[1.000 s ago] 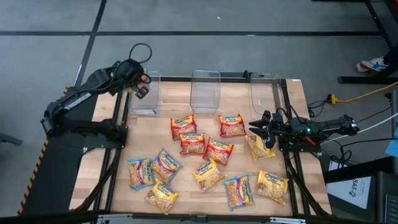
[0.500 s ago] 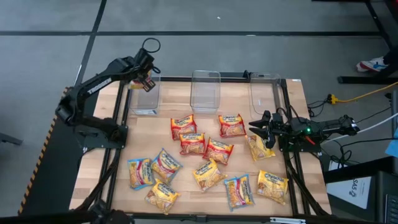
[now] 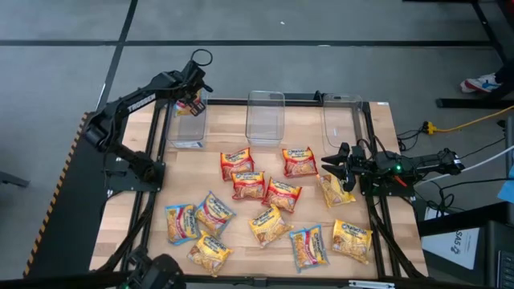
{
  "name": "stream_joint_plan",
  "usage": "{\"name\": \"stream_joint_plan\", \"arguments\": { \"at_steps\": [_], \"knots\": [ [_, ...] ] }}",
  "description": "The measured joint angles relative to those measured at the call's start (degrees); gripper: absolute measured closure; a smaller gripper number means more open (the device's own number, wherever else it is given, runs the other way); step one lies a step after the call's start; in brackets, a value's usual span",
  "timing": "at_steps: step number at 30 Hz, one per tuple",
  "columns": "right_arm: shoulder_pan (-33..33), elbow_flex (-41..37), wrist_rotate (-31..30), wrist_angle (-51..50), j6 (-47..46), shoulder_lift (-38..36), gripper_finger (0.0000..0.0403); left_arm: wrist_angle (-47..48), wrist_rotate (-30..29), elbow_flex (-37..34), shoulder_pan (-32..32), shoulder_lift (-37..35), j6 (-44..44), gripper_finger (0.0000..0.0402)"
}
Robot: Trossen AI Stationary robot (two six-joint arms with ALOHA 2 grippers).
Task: Sort Maruchan noodles
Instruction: Put the blue noodle pack in the left transparent basket
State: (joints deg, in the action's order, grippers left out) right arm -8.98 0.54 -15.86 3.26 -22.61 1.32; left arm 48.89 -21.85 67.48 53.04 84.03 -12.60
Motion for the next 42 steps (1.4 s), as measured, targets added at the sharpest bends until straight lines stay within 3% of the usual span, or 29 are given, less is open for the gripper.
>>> {"name": "stream_joint_plan", "arguments": {
  "at_steps": [23,26,30,32,34,37,42],
  "knots": [
    [0.0,0.0,0.0,0.0,0.4,0.0,0.0246,0.2,-0.9,0.9,-0.5,-1.5,3.9,0.0356],
    [0.0,0.0,0.0,0.0,0.5,0.0,0.0246,5.2,5.3,4.3,-2.1,-3.5,10.8,0.0356],
    [0.0,0.0,0.0,0.0,0.5,0.0,0.0246,14.9,25.1,7.6,-6.1,-6.2,21.6,0.0356],
    [0.0,0.0,0.0,0.0,0.5,0.0,0.0246,19.0,35.1,7.6,-9.4,-7.8,23.1,0.0356],
    [0.0,0.0,0.0,0.0,0.5,0.0,0.0246,21.9,41.2,7.0,-13.5,-9.4,23.3,0.0356],
    [0.0,0.0,0.0,0.0,0.6,0.0,0.0246,26.9,43.9,5.7,-20.9,-11.1,25.8,0.0356],
    [0.0,0.0,0.0,0.0,0.6,0.0,0.0246,33.6,42.1,4.5,-33.3,-13.3,34.6,0.0356]
  ]
}}
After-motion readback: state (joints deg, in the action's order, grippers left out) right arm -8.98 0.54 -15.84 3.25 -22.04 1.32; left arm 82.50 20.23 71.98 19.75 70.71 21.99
